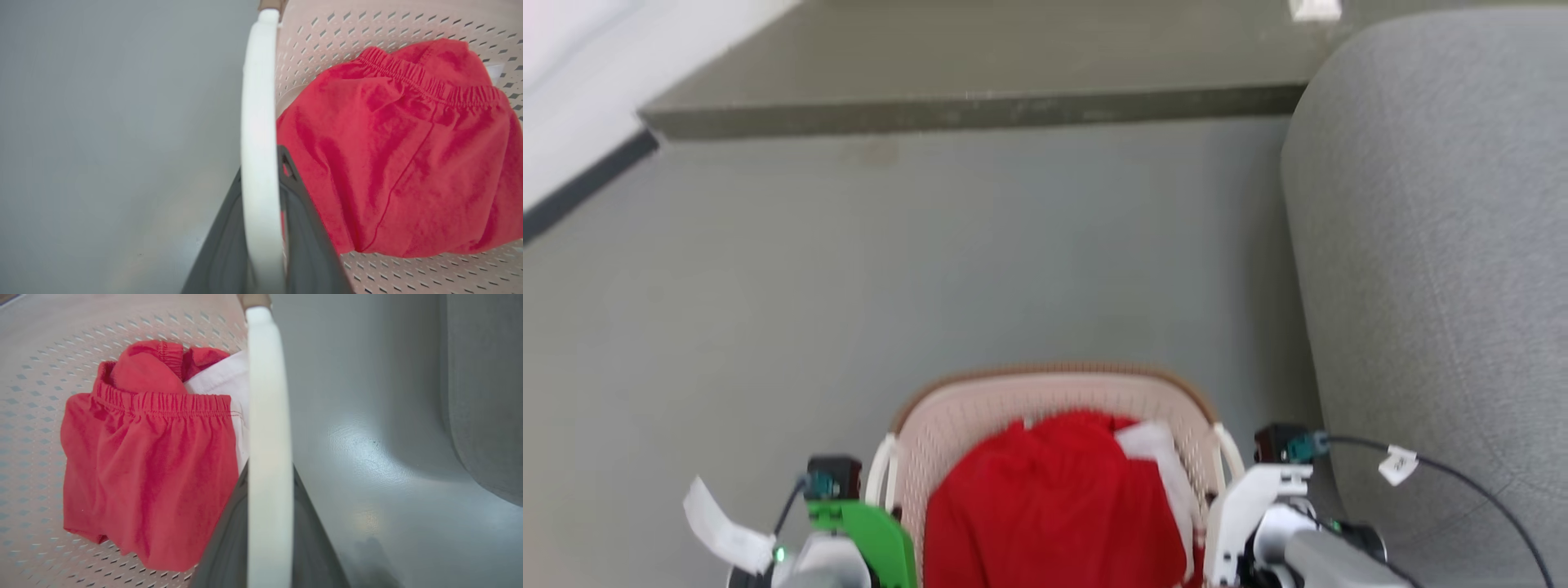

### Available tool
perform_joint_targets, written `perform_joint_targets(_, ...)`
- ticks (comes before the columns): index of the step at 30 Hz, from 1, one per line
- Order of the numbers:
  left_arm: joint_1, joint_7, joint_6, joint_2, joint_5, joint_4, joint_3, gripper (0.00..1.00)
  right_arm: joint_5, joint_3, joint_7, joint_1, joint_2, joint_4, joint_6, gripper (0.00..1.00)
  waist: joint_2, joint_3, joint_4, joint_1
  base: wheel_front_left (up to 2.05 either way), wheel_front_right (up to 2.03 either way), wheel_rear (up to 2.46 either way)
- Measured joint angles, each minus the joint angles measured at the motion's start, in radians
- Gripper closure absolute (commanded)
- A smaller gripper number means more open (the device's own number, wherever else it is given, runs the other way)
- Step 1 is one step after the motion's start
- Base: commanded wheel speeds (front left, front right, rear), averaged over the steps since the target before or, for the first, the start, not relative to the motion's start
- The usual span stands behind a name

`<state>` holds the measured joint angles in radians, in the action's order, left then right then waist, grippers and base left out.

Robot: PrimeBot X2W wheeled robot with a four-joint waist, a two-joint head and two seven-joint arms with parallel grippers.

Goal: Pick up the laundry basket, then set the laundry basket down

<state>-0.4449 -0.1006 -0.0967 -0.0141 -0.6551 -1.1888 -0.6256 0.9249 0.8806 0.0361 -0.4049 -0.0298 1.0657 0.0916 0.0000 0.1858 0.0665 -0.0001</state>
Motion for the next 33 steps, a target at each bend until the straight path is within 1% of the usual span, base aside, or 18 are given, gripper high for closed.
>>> perform_joint_targets(8, 0.08, 0.044, 0.002, 0.003, -0.023, 0.0, -0.027, 1.0, 0.04, 0.033, -0.038, 0.086, 0.0, -0.017, 0.016, 1.0, 0.0, -0.1, -0.011, -0.0001, 0.0, 0.0, 0.0)
perform_joint_targets(12, 0.087, 0.056, 0.01, 0.008, -0.034, 0.007, -0.033, 1.0, 0.049, 0.044, -0.046, 0.091, -0.002, -0.027, 0.018, 1.0, 0.0, -0.135, -0.014, 0.0, 0.0, 0.0, 0.0)
perform_joint_targets(14, 0.088, 0.057, 0.016, 0.01, -0.037, 0.011, -0.038, 1.0, 0.053, 0.049, -0.046, 0.091, -0.002, -0.031, 0.025, 1.0, 0.0, -0.147, -0.016, 0.0, 0.0, 0.0, 0.0)
perform_joint_targets(20, 0.093, 0.066, 0.028, 0.014, -0.052, 0.029, -0.051, 1.0, 0.064, 0.063, -0.046, 0.091, -0.006, -0.036, 0.032, 1.0, 0.0, -0.162, -0.017, 0.0, 0.0, 0.0, 0.0)
perform_joint_targets(33, 0.096, 0.08, 0.057, 0.017, -0.076, 0.054, -0.07, 1.0, 0.087, 0.079, -0.046, 0.091, -0.01, -0.035, 0.034, 1.0, 0.0, -0.16, -0.012, 0.0, 0.0, 0.0, 0.0)
